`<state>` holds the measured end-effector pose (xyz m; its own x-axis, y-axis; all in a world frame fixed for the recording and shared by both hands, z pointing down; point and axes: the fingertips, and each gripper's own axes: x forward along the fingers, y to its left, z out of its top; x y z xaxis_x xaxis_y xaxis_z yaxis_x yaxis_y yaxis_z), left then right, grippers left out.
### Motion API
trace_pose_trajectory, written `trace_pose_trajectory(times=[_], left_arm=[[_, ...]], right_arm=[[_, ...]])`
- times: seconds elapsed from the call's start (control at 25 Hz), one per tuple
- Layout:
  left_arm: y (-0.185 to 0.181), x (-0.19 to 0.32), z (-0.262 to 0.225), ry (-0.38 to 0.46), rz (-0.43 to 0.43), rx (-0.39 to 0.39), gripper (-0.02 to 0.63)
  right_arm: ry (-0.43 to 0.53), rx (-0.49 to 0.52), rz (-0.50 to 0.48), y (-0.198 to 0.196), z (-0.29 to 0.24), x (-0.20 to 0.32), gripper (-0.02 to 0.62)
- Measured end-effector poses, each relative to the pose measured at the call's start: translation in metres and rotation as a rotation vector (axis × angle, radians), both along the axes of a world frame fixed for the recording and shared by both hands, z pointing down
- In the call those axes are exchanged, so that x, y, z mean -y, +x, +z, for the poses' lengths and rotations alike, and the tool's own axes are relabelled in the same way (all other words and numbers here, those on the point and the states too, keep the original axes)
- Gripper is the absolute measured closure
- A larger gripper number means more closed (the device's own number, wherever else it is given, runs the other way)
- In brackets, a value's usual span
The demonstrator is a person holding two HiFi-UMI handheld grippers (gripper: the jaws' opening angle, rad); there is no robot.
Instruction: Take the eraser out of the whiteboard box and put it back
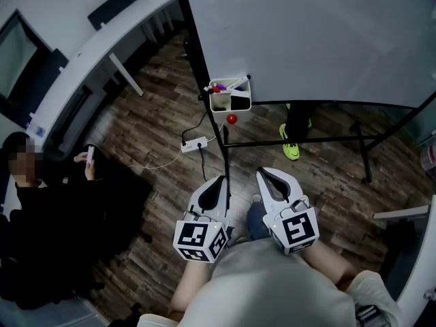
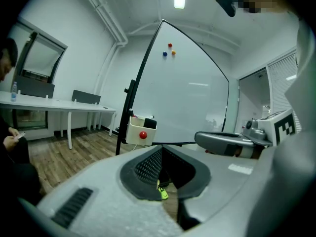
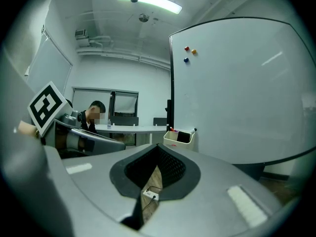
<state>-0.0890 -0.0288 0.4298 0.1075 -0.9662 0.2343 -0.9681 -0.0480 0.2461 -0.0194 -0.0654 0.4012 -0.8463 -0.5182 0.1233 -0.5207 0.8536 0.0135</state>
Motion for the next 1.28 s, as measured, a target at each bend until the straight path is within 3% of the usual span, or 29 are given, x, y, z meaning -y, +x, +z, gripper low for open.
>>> trace_pose_trajectory(times=[0.28, 0.56, 1.28], left_arm=[[0.015, -0.027, 0.002, -0.002, 0.009, 0.009, 0.604], [0.020, -0.050, 0.003, 0.000, 0.002, 0.003, 0.604], [0.028, -0.077, 0.001, 0.018, -0.022, 0.009, 0.604]], right_arm=[[-0.036, 0.002, -0.027, 0.011, 0.007, -0.033, 0.591], [-0.014, -0.008, -0.024, 0.016, 0.005, -0.055, 0.591], [-0.013, 0.006, -0.033, 0.021, 0.003, -0.081, 0.592]])
